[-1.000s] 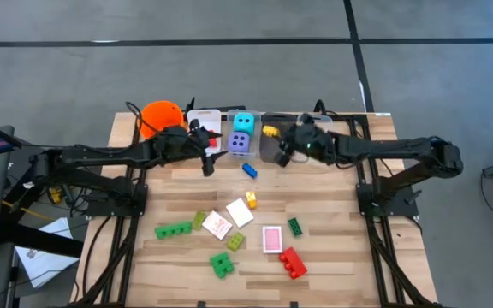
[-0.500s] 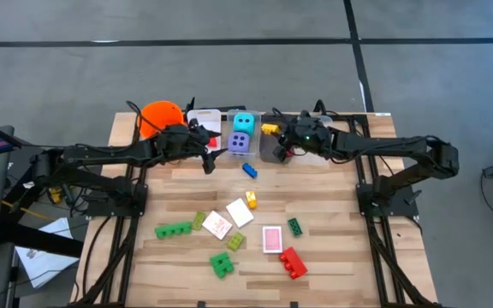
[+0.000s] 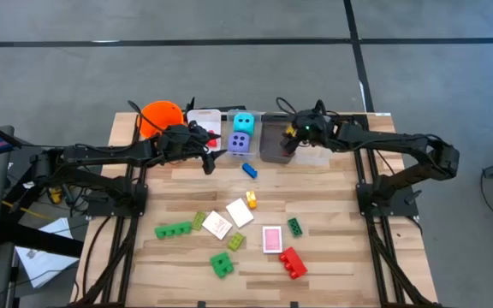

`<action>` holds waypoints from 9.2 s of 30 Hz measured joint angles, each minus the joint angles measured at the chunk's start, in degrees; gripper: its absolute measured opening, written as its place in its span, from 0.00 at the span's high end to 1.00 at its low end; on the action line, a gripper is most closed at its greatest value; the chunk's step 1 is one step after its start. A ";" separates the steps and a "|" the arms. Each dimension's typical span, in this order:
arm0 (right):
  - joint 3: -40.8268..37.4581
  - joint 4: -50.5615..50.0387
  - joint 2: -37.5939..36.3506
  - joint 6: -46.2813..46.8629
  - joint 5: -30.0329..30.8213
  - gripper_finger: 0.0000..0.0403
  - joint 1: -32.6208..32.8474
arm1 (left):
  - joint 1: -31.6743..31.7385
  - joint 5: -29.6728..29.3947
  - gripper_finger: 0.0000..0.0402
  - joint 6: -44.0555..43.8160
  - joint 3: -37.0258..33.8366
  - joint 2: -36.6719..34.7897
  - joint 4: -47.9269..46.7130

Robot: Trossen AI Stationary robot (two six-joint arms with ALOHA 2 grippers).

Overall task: Pick & Place Toys
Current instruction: Put the dark yellow game piece into the black bin, then put the blue game piece into the black bin, then put the left green game piece into the white bin

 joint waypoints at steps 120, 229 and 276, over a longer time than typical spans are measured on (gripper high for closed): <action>1.86 -5.41 12.02 9.11 30.35 0.43 15.85 | -1.25 3.45 0.34 -8.55 -0.02 6.62 14.95; 1.97 -17.56 8.09 22.65 42.26 0.39 46.23 | -40.74 5.85 0.34 -35.53 7.91 12.85 -51.55; 1.97 -15.22 8.07 21.31 42.33 0.39 46.27 | -37.80 -15.26 1.00 -34.48 8.02 -2.10 -49.32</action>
